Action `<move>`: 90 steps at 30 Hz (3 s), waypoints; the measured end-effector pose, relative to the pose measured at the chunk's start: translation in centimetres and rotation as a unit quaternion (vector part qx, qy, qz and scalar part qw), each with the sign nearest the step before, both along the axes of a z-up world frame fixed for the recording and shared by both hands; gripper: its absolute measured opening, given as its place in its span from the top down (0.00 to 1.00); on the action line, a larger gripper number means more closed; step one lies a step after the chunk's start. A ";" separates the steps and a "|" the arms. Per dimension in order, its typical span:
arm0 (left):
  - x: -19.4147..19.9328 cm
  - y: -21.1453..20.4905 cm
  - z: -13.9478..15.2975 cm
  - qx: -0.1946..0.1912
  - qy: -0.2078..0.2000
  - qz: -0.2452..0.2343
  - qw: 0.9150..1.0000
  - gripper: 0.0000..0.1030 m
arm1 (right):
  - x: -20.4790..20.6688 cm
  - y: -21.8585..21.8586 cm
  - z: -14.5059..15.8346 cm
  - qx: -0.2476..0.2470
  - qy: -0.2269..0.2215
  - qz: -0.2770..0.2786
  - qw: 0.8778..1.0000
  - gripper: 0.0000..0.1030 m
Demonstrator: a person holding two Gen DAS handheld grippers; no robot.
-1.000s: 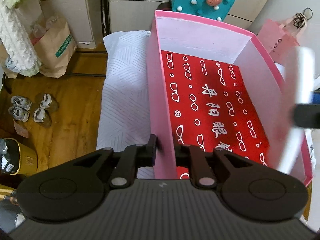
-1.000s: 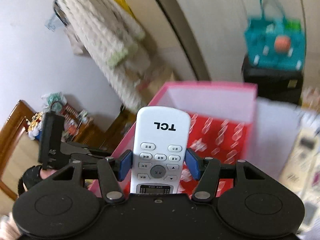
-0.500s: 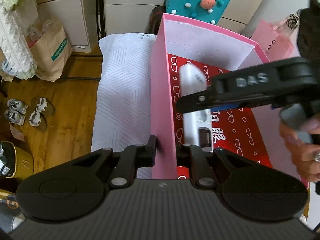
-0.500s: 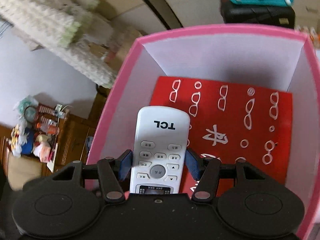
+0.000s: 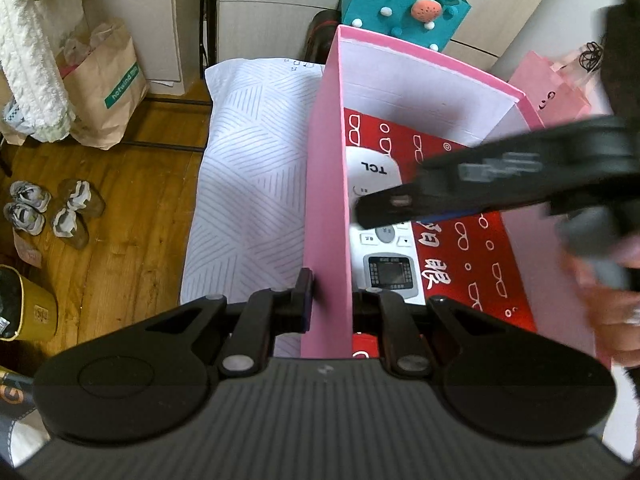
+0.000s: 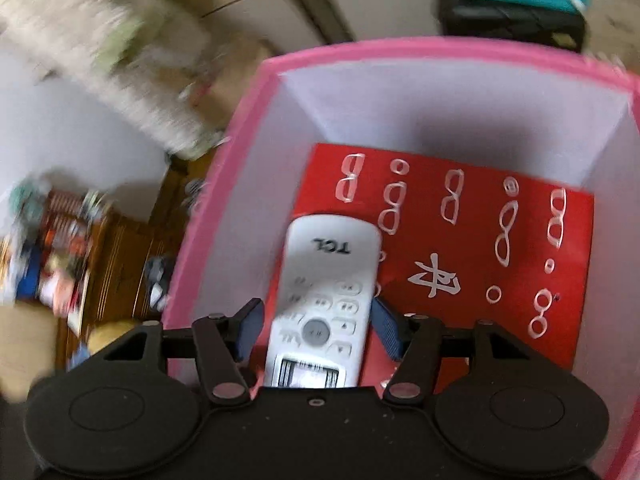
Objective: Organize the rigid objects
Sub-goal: 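Open the right gripper to release the remote onto the red cloth, then grasp the white cube charger with the right gripper, then carry the white charger into the box beside the remote and release it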
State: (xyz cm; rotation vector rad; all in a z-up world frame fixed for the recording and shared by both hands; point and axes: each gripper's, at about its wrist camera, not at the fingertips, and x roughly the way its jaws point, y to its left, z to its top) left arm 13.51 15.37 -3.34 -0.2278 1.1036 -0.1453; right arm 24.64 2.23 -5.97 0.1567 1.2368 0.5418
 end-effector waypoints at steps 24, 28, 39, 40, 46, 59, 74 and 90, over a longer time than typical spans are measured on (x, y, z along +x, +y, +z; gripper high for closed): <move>0.1 0.0 0.4 0.008 0.009 0.007 1.000 0.89 | -9.9 -19.1 4.0 -0.071 -0.138 -0.007 0.988 0.35; 0.1 0.3 0.2 -0.002 0.010 0.022 1.000 0.89 | -10.8 -20.6 1.6 -0.074 -0.156 -0.002 0.985 0.35; -0.1 0.6 0.0 -0.015 0.014 0.050 0.999 0.88 | -10.5 -17.6 -2.1 -0.147 -0.219 0.020 0.964 0.26; -0.1 0.6 0.1 -0.015 0.013 0.051 0.999 0.89 | -10.3 -17.3 -2.3 -0.160 -0.220 0.017 0.962 0.26; -0.1 0.6 0.1 -0.015 0.015 0.054 0.998 0.89 | -9.0 -16.1 -3.6 -0.214 -0.233 0.014 0.948 0.25; 0.0 0.4 0.2 -0.008 0.017 0.049 0.999 0.89 | -8.8 -16.8 -3.8 -0.183 -0.251 0.031 0.950 0.41; 0.0 -0.2 0.2 0.009 0.021 0.037 0.999 0.90 | -13.2 -15.5 5.8 -0.063 -0.350 0.052 0.933 0.41; -0.1 0.3 0.3 -0.001 0.018 0.024 1.000 0.89 | -8.1 -0.8 1.1 -0.141 -0.179 0.177 0.957 0.41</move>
